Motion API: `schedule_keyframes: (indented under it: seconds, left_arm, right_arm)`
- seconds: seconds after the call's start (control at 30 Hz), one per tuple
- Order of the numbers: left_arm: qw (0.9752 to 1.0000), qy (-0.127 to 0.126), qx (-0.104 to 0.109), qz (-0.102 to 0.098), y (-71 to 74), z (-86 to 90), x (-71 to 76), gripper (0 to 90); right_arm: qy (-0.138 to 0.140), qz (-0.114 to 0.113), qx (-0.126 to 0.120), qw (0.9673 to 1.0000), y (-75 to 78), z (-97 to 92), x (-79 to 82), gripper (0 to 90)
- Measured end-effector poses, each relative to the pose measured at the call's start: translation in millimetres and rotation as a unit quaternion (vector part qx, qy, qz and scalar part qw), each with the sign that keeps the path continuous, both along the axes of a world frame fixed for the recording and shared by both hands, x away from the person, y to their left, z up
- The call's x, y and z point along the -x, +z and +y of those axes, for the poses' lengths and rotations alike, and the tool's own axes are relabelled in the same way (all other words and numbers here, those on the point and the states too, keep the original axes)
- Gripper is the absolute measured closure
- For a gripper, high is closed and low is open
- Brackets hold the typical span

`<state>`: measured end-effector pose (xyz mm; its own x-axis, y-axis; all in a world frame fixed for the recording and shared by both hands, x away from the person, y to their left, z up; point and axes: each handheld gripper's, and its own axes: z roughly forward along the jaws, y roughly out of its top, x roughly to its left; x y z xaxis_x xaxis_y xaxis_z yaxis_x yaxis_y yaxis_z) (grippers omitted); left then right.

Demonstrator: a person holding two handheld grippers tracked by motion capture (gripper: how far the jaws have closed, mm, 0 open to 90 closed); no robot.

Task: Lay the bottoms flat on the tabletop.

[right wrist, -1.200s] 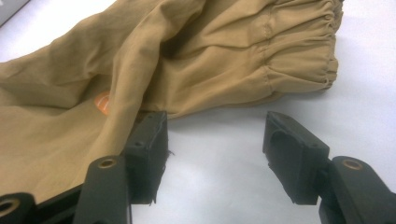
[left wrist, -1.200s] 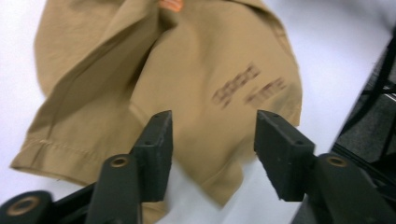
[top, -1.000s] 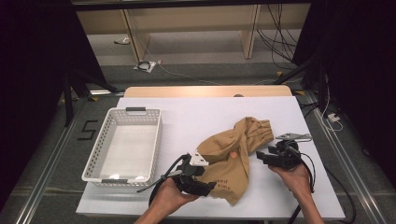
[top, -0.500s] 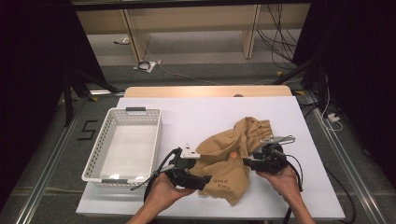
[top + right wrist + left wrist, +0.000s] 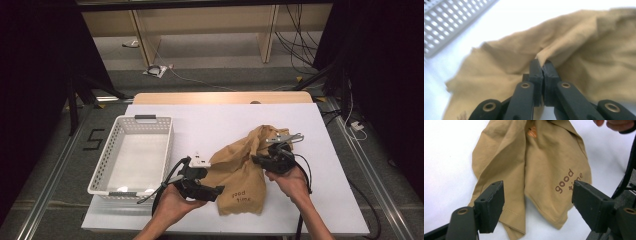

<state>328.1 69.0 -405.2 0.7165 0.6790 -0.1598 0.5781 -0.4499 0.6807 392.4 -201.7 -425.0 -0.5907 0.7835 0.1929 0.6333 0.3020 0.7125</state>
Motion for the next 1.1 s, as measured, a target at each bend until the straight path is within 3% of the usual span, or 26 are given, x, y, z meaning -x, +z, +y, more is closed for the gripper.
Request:
schedule_keyframes:
  seconds: [0.23,0.43,0.67,0.87,1.1]
  left_arm:
    - [0.9999,0.007,0.011,0.006,0.3,5.6,-2.1,25.9]
    - [0.9999,0.012,0.009,0.008,-0.7,8.8,-3.4,25.8]
    - [0.9998,0.012,0.006,0.011,-4.6,7.8,-3.7,25.6]
    - [0.9997,0.014,-0.002,0.021,-14.0,6.4,-6.5,25.4]
    - [0.9994,0.017,-0.011,0.029,-23.3,5.1,-8.6,25.2]
  right_arm:
    - [0.023,-0.014,0.006,0.9996,21.2,34.5,-17.3,88.3]
    - [0.04,-0.006,0.024,0.9989,26.8,62.7,-32.5,88.2]
    - [0.044,0.011,0.038,0.9983,17.6,86.6,-52.0,87.7]
    - [0.044,0.025,0.037,0.9981,6.2,92.7,-62.0,84.9]
    - [0.059,0.035,0.028,0.9972,0.8,95.7,-63.3,70.7]
